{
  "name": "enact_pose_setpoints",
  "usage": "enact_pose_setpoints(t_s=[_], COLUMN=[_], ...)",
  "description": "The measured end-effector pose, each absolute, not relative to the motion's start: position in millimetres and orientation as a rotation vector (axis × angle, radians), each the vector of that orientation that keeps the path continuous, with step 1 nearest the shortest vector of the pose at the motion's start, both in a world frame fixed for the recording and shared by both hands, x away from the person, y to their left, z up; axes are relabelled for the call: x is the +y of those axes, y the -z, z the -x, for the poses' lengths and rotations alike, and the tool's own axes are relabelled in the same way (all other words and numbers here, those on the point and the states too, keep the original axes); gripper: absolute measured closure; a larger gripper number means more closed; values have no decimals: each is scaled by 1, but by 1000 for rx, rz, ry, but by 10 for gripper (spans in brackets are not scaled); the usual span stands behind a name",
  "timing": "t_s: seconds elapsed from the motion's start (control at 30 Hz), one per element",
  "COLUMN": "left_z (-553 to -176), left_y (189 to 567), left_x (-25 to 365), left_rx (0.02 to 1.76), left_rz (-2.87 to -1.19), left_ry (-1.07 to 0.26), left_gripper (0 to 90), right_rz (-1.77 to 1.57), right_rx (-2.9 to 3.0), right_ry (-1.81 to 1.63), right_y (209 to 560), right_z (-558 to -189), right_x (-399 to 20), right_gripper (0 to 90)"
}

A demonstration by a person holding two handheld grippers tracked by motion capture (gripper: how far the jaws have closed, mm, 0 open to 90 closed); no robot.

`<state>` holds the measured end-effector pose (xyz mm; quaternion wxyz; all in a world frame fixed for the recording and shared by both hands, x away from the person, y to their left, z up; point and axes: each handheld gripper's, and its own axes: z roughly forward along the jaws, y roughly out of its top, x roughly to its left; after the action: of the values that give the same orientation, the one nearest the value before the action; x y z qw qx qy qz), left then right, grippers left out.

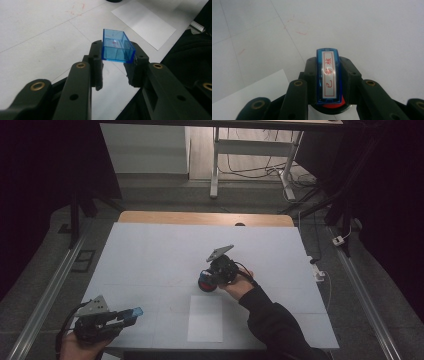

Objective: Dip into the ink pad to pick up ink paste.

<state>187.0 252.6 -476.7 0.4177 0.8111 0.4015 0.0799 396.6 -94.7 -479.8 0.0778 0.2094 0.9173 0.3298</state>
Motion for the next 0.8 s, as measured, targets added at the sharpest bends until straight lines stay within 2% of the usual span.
enact_pose_setpoints(t_s=[0.8], left_z=[-188], left_y=[477], left_x=[252], left_rx=[1010], left_rz=[-2039], left_ry=[-195], left_gripper=[687], right_rz=[-527], right_rx=[2694], right_ry=[-876], right_y=[482], right_z=[-384], right_x=[-84], right_gripper=[701])
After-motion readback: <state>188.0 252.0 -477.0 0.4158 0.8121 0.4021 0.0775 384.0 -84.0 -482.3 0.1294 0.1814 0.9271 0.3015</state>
